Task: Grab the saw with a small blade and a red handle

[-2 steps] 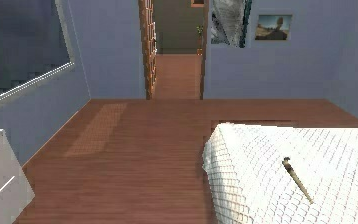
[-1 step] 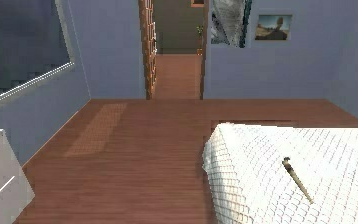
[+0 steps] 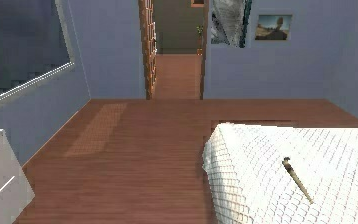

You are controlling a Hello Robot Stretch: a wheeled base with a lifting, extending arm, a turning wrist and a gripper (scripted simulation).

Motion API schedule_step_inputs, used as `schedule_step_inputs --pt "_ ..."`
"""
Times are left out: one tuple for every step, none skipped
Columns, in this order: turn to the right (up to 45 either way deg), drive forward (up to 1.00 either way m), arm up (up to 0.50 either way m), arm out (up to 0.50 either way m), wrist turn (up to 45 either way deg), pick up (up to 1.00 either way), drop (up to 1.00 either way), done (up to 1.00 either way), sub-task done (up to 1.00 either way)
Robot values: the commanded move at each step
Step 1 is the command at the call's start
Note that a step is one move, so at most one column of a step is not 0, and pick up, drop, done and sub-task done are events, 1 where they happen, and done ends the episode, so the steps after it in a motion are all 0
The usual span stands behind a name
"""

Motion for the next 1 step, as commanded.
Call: schedule_step_inputs --pt "0.0 0.00 0.00 0.00 0.0 0.00 0.00 1.00 0.00"
